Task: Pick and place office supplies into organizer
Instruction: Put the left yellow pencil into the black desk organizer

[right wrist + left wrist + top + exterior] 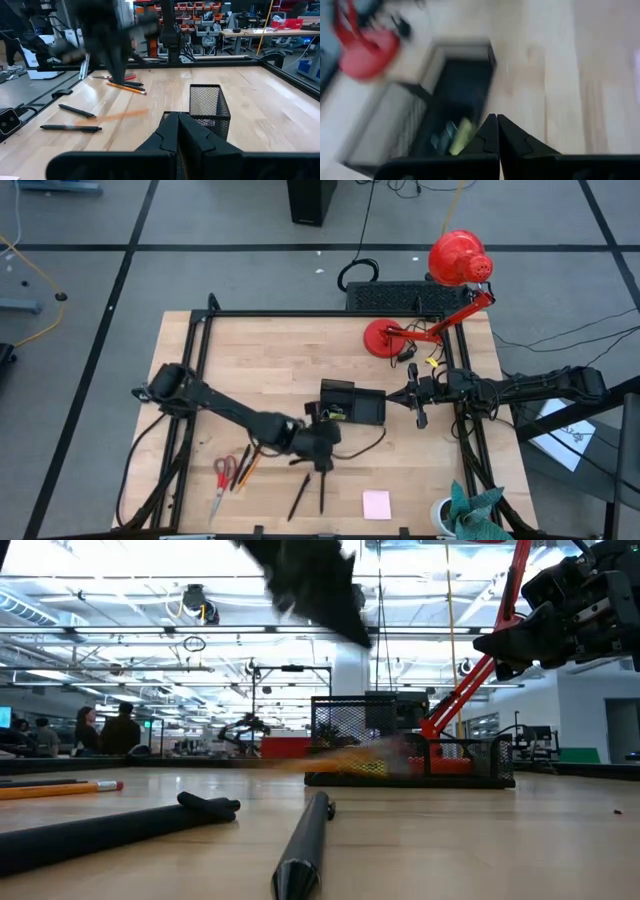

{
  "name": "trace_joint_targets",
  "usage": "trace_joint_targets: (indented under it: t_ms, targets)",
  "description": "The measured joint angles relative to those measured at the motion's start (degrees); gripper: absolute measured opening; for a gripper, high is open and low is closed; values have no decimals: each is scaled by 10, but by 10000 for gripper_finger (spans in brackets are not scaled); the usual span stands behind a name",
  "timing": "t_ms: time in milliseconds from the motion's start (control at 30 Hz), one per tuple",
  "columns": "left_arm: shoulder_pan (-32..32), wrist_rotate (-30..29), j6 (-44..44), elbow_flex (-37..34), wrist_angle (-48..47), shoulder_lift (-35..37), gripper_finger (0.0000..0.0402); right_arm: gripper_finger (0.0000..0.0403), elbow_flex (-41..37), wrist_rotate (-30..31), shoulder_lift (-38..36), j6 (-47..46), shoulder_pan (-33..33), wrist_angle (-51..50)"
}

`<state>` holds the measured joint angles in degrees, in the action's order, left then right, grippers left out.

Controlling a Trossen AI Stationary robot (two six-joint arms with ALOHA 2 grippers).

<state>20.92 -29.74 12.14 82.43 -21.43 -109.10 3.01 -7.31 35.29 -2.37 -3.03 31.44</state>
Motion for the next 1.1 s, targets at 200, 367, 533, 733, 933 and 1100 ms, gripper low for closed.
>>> trace_joint_targets:
  t_ms: [200,367,533,733,933,1100]
  targets:
    - [-22,48,-68,1,67,34,4,4,0,0,0,0,0,-2]
    - [-28,75,-53,2,61,43,3,4,0,-2,0,0,0,-3]
    - [-25,93,-13,1,24,32,1,4,0,-2,0,0,0,-5]
    - [-16,153,106,-31,13,32,0,4,0,-2,0,-10,0,-5]
    - [23,187,143,-72,13,16,22,4,0,-1,1,-15,0,0]
    - [50,230,185,-70,26,-33,87,4,0,0,3,-15,0,8]
